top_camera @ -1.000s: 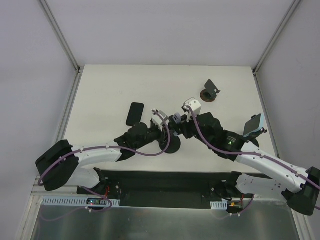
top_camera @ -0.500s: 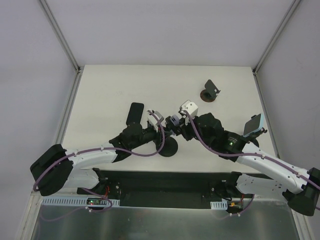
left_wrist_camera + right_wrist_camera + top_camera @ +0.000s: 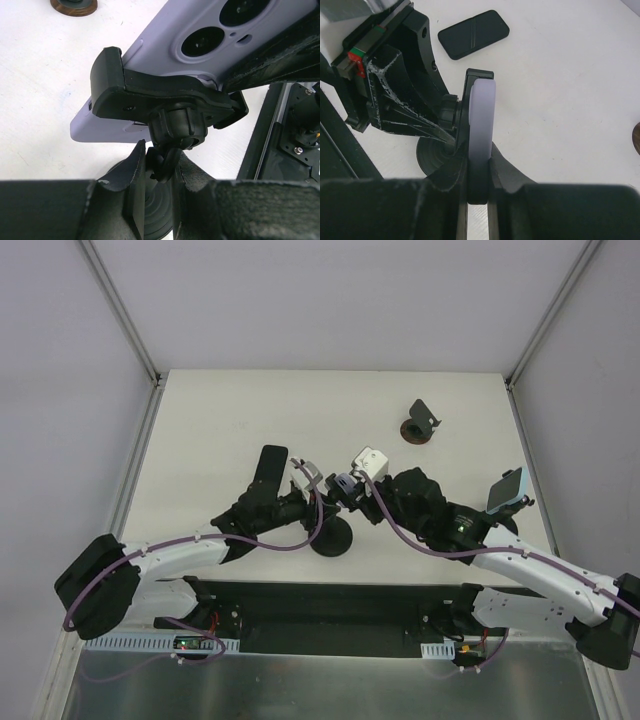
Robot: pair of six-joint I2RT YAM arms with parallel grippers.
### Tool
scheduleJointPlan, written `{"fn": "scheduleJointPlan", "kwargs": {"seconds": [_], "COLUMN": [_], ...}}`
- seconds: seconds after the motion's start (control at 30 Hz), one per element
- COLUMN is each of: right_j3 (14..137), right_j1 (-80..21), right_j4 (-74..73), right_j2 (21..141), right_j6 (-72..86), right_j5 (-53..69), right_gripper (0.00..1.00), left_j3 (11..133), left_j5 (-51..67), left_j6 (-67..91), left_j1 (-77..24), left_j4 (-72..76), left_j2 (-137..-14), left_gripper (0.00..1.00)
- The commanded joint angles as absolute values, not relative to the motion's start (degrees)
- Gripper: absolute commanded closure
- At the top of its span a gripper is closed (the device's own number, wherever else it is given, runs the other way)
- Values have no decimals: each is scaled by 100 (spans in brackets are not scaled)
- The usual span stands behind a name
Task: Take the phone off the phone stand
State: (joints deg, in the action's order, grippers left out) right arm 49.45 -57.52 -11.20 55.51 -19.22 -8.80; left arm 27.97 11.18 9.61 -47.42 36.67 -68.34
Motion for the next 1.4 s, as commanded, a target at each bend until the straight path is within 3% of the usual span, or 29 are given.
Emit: {"fn": "scheduleJointPlan", "kwargs": {"seconds": [0.0, 0.5, 0.73, 0.93, 1.37], "right_j3": [5036, 5282, 5317, 5467, 5722], "right_j1": [-5827, -6073, -6073, -6065, -6038], "right_j4": [-2593, -2989, -1952, -1890, -1354], "right_j2": [5273, 5528, 5536, 5538, 5344], "right_j6": [-2575, -2497, -1258, -792, -263], "right_j5": [-949, -1089, -1387, -2266, -2505], "right_gripper": [99, 99, 99, 99, 99], "left_j3": [2610, 2716, 2488, 2171, 1942], "left_j5": [-334, 359, 106, -158, -641], "left_j6": [1230, 1335, 1213, 1529, 1846], "left_j1": [-3903, -3454, -4419, -4535, -4966], "left_j4": [3208, 2961, 3410, 3647, 4122], "left_j2": [-6636, -6495, -6565, -6407, -7013], "left_gripper": [100, 100, 100, 100, 100]}}
